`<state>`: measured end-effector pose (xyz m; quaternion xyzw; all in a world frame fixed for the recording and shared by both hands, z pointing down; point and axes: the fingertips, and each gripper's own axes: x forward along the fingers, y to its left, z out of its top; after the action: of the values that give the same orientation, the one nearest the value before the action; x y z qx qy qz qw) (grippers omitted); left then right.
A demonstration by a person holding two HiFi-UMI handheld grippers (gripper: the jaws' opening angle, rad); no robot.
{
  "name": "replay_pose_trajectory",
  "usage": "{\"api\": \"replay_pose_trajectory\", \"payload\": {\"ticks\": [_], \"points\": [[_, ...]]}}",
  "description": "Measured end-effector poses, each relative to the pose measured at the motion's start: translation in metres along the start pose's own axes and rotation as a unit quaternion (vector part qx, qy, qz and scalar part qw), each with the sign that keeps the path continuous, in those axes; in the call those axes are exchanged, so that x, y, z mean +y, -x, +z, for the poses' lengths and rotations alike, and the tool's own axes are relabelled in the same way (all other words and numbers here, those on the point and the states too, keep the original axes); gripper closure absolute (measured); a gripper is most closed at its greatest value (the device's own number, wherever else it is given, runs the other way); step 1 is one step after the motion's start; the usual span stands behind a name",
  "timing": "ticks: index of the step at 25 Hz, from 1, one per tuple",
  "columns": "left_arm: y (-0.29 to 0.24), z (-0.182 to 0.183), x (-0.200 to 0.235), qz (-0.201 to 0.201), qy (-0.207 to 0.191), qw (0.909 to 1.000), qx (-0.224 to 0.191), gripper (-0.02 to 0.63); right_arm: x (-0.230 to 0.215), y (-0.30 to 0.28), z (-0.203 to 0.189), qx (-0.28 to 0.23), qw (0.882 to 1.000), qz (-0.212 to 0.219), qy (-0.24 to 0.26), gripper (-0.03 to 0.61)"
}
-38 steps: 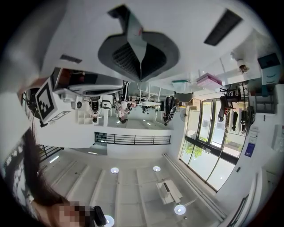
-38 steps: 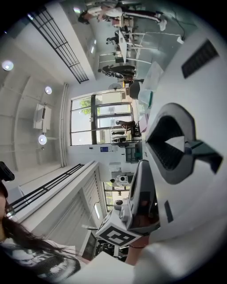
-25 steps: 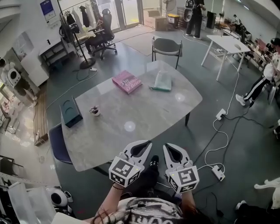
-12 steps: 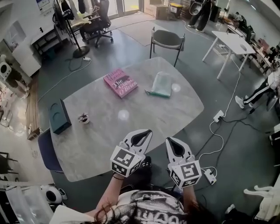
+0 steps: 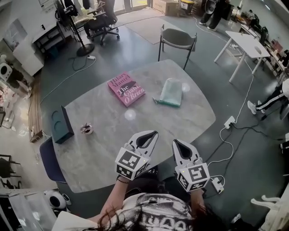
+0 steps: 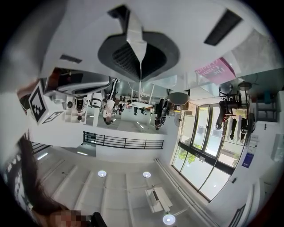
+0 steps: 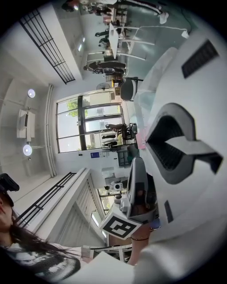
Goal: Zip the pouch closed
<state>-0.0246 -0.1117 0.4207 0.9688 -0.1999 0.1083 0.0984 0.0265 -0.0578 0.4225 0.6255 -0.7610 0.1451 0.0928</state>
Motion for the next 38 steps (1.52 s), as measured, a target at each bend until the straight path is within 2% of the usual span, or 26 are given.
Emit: {"api": "replay_pose_trajectory", "payload": {"ticks": [9, 14, 22, 26, 29, 38], "points": [[-0.015, -0.007, 0.013, 0.021, 0.022, 0.9995, 0.004, 0.600, -0.016, -0.030, 0.001, 0.015, 0.999, 0.037, 0.005, 0.580], [-0.021, -0.010, 0.028, 0.060, 0.039, 0.9974, 0.005, 0.600, -0.031, -0.054, 0.002, 0.024, 0.997, 0.076, 0.022, 0.580], [-0.059, -0.009, 0.042, 0.138, 0.069, 0.9881, 0.009, 0.600, -0.095, -0.105, 0.006, 0.054, 0.986, 0.140, 0.069, 0.580], [-0.083, -0.005, 0.043, 0.171, 0.062, 0.9832, 0.016, 0.600, -0.123, -0.136, -0.008, 0.078, 0.978, 0.178, 0.080, 0.580], [-0.097, 0.000, 0.042, 0.192, 0.064, 0.9792, 0.013, 0.600, -0.143, -0.165, -0.028, 0.110, 0.968, 0.199, 0.107, 0.578], [-0.100, -0.005, 0.058, 0.269, 0.081, 0.9595, 0.026, 0.600, -0.168, -0.258, -0.100, 0.215, 0.928, 0.237, 0.193, 0.495]]}}
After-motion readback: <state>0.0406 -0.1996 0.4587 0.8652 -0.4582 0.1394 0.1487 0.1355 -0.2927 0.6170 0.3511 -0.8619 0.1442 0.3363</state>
